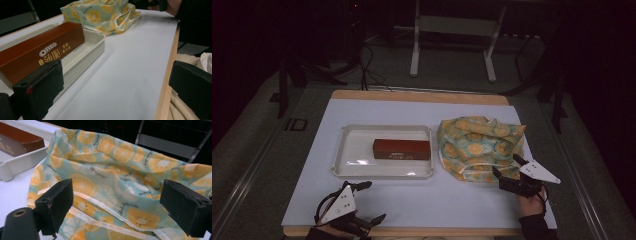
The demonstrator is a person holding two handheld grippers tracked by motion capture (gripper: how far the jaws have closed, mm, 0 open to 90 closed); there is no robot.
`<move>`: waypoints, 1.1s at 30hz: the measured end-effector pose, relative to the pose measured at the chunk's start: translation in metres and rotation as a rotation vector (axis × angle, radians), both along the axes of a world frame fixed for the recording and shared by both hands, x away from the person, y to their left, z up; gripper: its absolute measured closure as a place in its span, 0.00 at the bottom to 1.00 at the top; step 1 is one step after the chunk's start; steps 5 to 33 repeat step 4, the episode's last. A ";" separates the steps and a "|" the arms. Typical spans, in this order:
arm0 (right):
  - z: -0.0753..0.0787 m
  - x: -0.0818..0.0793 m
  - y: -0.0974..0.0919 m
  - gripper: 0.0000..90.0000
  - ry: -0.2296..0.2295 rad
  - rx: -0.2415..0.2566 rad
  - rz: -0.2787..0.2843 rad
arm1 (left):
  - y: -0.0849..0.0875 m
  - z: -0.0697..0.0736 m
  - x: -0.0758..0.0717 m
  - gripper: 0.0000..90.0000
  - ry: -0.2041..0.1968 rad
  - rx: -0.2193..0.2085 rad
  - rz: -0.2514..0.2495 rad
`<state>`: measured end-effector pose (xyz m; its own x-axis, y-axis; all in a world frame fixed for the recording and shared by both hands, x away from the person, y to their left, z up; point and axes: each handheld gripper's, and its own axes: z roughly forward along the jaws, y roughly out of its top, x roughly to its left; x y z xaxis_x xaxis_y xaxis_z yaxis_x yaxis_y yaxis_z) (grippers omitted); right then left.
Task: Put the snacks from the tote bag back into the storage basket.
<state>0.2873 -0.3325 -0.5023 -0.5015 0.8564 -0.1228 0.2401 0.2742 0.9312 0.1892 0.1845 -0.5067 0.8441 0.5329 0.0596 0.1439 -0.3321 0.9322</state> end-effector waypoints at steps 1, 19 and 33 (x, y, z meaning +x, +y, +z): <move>0.000 0.000 0.000 0.13 -0.002 0.000 0.002 | 0.000 0.000 0.000 0.00 -0.001 0.000 0.000; 0.000 0.000 0.000 0.13 -0.003 -0.005 0.005 | 0.000 0.000 0.000 0.00 -0.002 0.000 -0.002; 0.000 0.000 0.000 0.13 -0.003 -0.005 0.005 | 0.000 0.000 0.000 0.00 -0.002 0.000 -0.002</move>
